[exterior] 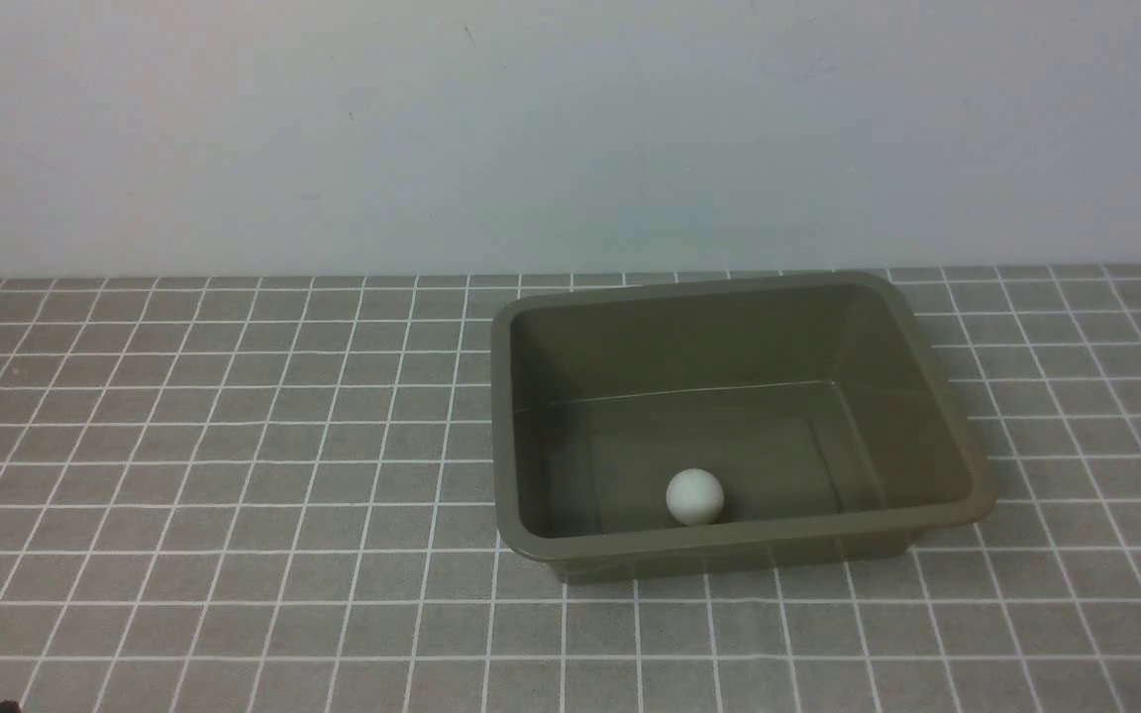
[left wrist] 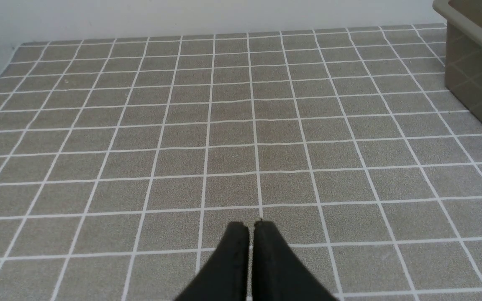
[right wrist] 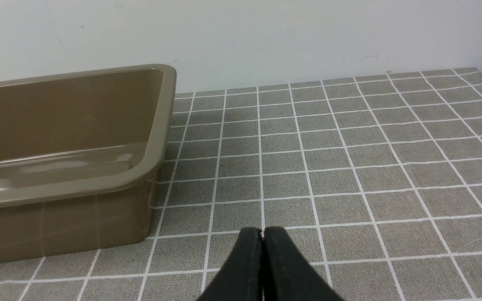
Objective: Put the table tennis balls into the box on the grey coffee tablecloth.
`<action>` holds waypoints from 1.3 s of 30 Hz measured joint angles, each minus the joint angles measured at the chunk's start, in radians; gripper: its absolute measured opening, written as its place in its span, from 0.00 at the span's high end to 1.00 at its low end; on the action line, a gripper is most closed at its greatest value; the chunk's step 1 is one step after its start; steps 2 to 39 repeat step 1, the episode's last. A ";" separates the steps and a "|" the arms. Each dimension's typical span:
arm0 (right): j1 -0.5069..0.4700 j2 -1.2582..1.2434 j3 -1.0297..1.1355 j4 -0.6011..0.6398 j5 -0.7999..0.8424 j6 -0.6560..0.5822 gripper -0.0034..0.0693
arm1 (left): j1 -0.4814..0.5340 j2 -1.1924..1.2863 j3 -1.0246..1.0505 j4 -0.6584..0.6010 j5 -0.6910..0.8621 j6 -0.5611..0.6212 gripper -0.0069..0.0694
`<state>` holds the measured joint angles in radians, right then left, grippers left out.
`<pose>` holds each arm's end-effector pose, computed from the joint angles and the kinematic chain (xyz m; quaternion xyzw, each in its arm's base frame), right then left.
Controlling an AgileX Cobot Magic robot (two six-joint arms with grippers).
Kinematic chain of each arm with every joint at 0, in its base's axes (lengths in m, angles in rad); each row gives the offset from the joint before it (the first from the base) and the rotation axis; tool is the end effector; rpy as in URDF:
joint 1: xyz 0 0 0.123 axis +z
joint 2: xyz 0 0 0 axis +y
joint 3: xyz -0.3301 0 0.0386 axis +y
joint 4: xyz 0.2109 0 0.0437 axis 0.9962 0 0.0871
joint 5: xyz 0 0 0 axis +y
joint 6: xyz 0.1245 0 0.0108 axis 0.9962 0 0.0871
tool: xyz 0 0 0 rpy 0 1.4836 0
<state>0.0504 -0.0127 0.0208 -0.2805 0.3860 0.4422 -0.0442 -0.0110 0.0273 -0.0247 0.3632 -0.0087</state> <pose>0.0003 -0.0130 0.1634 0.0835 0.7980 0.0272 0.5963 0.0007 -0.0011 0.1621 0.0076 0.8025 -0.0262 0.5961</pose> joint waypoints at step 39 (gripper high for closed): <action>0.000 0.000 0.000 0.000 0.000 0.000 0.97 | 0.000 0.000 0.000 0.000 0.000 0.000 0.91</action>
